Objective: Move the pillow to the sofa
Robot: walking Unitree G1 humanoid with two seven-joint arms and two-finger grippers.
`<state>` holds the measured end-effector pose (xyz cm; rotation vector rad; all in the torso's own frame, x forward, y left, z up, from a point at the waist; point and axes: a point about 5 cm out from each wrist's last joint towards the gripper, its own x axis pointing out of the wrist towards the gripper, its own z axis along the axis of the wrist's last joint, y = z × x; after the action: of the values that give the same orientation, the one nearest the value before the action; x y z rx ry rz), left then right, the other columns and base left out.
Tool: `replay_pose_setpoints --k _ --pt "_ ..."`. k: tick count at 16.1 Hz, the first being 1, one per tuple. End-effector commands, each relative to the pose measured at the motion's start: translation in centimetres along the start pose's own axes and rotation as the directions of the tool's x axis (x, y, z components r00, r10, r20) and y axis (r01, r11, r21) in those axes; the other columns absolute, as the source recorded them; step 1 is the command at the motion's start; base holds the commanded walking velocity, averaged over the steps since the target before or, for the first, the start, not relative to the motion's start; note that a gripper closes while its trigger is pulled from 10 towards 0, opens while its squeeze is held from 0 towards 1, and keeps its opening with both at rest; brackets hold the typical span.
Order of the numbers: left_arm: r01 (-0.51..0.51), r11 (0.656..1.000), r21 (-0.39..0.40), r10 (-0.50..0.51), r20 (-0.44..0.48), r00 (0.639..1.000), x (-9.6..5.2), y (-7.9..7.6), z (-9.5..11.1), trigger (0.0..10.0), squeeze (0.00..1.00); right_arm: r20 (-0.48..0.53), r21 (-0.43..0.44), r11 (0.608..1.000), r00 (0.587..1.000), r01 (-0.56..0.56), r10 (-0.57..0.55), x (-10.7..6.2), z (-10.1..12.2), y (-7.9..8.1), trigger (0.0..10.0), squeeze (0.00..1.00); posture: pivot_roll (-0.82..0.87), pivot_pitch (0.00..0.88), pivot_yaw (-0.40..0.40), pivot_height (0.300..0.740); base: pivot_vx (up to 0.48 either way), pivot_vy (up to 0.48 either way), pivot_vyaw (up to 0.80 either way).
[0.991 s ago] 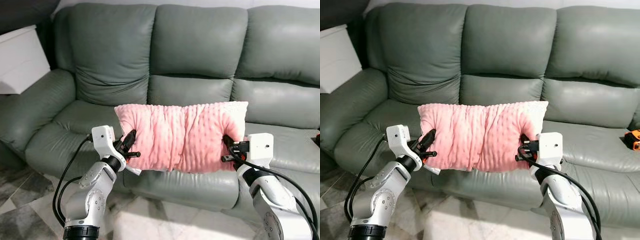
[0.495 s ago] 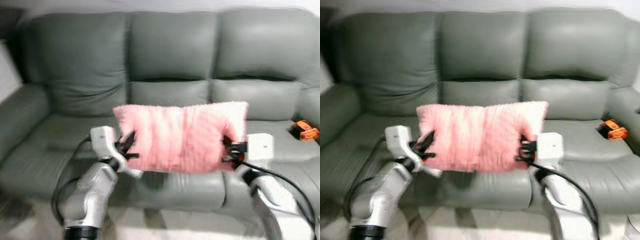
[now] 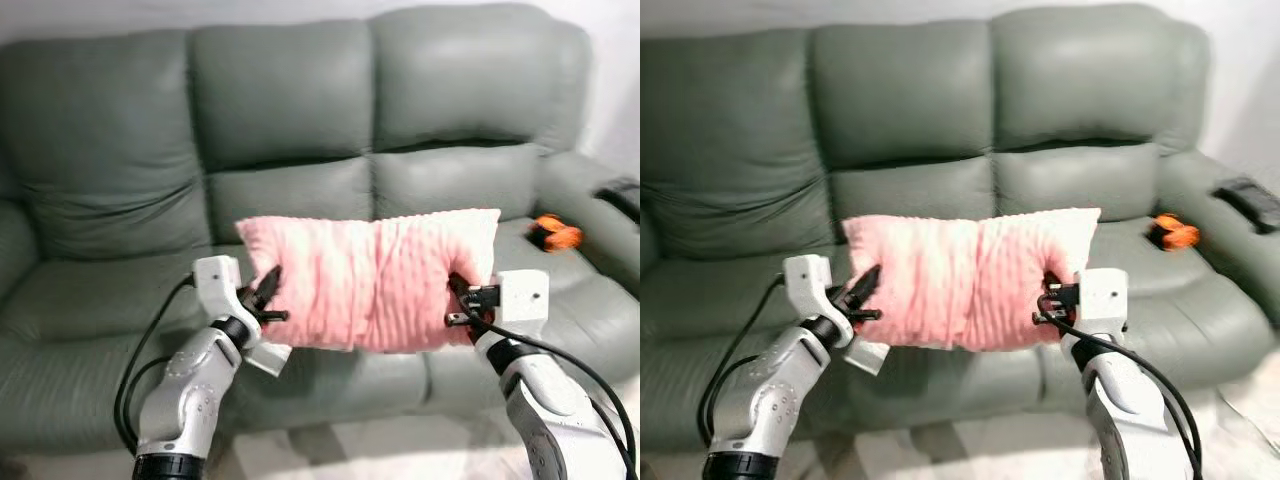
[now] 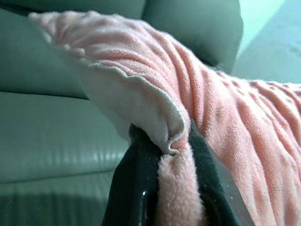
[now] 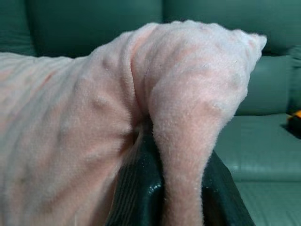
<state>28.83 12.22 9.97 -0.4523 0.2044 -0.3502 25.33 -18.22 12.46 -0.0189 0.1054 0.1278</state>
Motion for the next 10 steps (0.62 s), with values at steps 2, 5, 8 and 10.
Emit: replay_pose_setpoints --k 2,5,8,10 --pt "-0.005 0.999 0.04 0.004 0.021 1.0 0.0 0.1 0.6 10.0 0.0 0.043 -0.002 1.0 0.999 -0.028 0.029 0.2 0.8 0.7 10.0 0.0 -0.24 0.006 0.043 0.74 0.0 0.0 0.0" --pt "-0.066 0.991 0.12 0.061 0.051 0.997 0.2 0.5 1.1 10.0 0.0 0.045 -0.002 1.0 0.999 -0.031 0.031 0.5 0.5 0.9 10.0 0.0 -0.24 0.004 0.058 0.74 0.0 0.0 0.0" --pt "-0.21 0.952 0.222 0.196 0.083 0.977 0.5 2.8 1.6 10.0 0.0 0.072 -0.026 0.999 0.996 -0.045 0.047 1.3 0.4 1.2 10.0 0.0 -0.22 0.001 0.08 0.74 0.0 0.0 0.14" --pt "-0.238 0.936 0.259 0.224 0.082 0.971 0.4 4.1 1.6 10.0 0.0 0.082 -0.014 0.998 0.995 -0.053 0.054 2.1 0.4 1.8 10.0 0.0 -0.21 0.001 0.09 0.74 0.0 0.0 0.73"
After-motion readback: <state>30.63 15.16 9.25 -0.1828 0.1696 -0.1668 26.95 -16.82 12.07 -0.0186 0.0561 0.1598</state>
